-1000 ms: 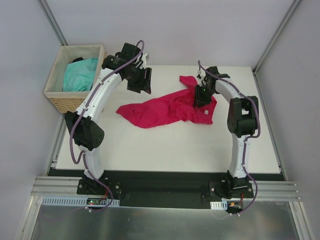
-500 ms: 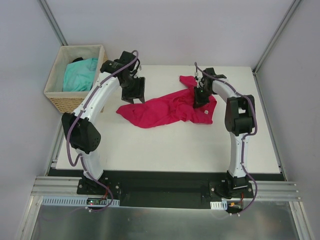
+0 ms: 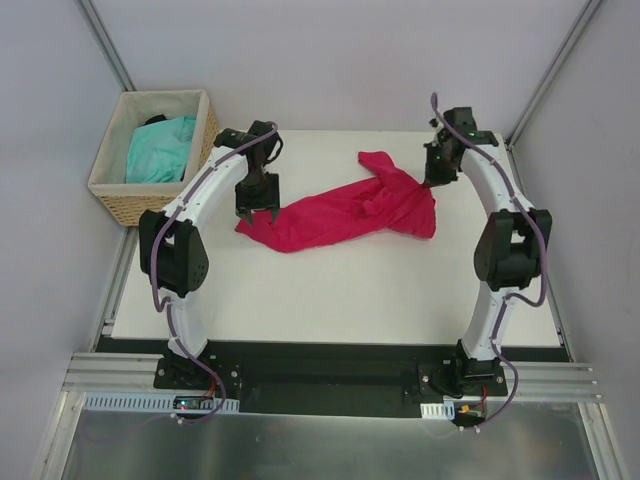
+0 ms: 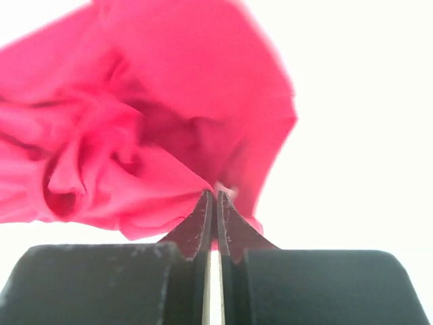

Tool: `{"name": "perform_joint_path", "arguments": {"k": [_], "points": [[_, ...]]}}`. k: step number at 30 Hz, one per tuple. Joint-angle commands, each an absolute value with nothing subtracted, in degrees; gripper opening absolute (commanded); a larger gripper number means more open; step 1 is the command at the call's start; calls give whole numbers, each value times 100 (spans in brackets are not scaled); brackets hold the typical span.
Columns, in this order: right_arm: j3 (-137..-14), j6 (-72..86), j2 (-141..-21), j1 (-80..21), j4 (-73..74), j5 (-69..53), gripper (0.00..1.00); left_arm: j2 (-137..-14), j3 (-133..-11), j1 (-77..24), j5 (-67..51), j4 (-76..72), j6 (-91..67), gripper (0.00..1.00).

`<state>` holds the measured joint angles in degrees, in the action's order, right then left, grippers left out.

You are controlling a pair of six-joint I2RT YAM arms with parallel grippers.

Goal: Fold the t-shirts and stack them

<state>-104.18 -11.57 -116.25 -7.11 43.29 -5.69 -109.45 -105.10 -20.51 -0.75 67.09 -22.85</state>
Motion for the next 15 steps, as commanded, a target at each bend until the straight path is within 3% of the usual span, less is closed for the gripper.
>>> {"name": "perform_joint_path", "arguments": {"k": [1,7,15], "points": [[-10775,-1257,-10995,-440,4403,-35,1,-11197,-10591,-2013,360,7128,-2522,53],[-10609,-1283,-10811,-361,4491,317,1,-11469,-10319,-1925,773,7172,-2716,53],[-10477,-1222,-10766,-325,4526,-139,1,-11865,-10134,-1881,9,7066,-2417,52]]}}
